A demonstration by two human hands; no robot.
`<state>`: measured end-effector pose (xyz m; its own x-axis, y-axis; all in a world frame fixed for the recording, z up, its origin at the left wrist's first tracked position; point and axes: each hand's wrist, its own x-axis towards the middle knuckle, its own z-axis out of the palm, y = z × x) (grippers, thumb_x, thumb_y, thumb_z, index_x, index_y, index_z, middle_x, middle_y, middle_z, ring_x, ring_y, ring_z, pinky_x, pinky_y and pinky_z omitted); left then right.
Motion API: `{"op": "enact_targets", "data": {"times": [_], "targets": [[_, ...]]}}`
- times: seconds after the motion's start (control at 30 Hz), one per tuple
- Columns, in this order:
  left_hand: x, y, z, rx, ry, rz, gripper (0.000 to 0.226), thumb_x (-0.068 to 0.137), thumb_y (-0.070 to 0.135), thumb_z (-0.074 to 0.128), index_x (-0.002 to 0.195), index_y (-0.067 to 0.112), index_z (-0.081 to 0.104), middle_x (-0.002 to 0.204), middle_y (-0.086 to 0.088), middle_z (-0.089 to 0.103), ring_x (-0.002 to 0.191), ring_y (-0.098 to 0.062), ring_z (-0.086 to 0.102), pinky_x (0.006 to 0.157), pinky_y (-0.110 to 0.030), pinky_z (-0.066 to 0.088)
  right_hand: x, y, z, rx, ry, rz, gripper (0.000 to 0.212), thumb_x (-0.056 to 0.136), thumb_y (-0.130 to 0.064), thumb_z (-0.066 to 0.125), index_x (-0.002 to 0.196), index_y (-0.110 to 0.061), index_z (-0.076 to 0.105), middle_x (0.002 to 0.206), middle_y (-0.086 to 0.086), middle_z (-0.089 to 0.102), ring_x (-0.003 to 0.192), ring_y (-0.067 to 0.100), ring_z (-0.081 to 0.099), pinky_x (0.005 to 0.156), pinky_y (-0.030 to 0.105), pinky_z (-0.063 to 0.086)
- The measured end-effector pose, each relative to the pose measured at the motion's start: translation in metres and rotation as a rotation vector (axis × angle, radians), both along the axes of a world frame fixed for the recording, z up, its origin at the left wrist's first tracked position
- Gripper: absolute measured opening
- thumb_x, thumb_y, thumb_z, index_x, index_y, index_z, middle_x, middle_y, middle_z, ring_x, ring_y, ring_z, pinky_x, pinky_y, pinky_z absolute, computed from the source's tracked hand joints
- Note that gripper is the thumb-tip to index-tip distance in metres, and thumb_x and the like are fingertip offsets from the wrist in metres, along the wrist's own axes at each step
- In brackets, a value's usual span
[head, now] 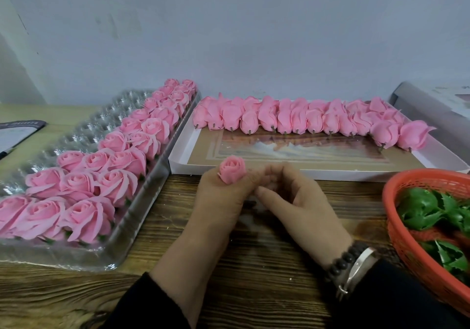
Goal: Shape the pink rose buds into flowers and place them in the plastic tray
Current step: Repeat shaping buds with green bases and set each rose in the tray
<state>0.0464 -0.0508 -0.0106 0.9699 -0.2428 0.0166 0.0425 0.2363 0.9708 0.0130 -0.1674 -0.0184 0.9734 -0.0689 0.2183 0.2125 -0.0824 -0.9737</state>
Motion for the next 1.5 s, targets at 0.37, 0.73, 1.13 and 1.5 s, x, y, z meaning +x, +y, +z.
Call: {"op": "enact_targets", "data": {"times": [0.37,0.73,1.13,1.5], "targets": [[0.001,0.004,0.002,0.779,-0.408,-0.083,0.021,0.078,0.008,0.069,0.083,0.029,0.068,0.078,0.01,0.067,0.077,0.0,0.063,0.066,-0.008,0.047,-0.002,-0.008,-0.002,-0.479,-0.274,0.011,0.027,0.079,-0.028,0.065,0.105,-0.037,0.064,0.103,-0.016,0.057,0.102,0.004,0.055,0.086,0.014,0.042],[0.002,0.004,-0.006,0.644,-0.322,-0.095,0.045,0.068,0.014,0.078,0.099,0.028,0.049,0.1,0.002,0.061,0.087,-0.009,0.06,0.068,-0.017,0.051,0.001,-0.012,-0.002,-0.307,-0.278,-0.138,0.023,0.081,-0.008,0.069,0.081,-0.031,0.063,0.086,-0.004,0.059,0.081,0.006,0.057,0.071,0.015,0.045],[-0.002,0.001,0.0,0.675,-0.375,-0.173,0.011,0.078,0.001,0.065,0.085,0.009,0.066,0.083,-0.006,0.069,0.082,-0.019,0.064,0.071,-0.027,0.053,-0.004,-0.006,0.003,-0.588,-0.471,-0.012,0.009,0.085,-0.017,0.063,0.09,-0.012,0.068,0.093,-0.005,0.056,0.087,0.007,0.056,0.077,0.021,0.048],[-0.004,-0.006,-0.006,0.55,-0.383,-0.18,0.01,0.076,0.013,0.073,0.073,0.016,0.064,0.066,0.006,0.067,0.062,-0.005,0.06,0.064,-0.021,0.052,-0.002,-0.005,0.005,-0.165,-0.315,-0.224,0.024,0.092,-0.028,0.04,0.103,-0.031,0.061,0.102,-0.01,0.066,0.098,0.0,0.06,0.084,0.012,0.043]]}}
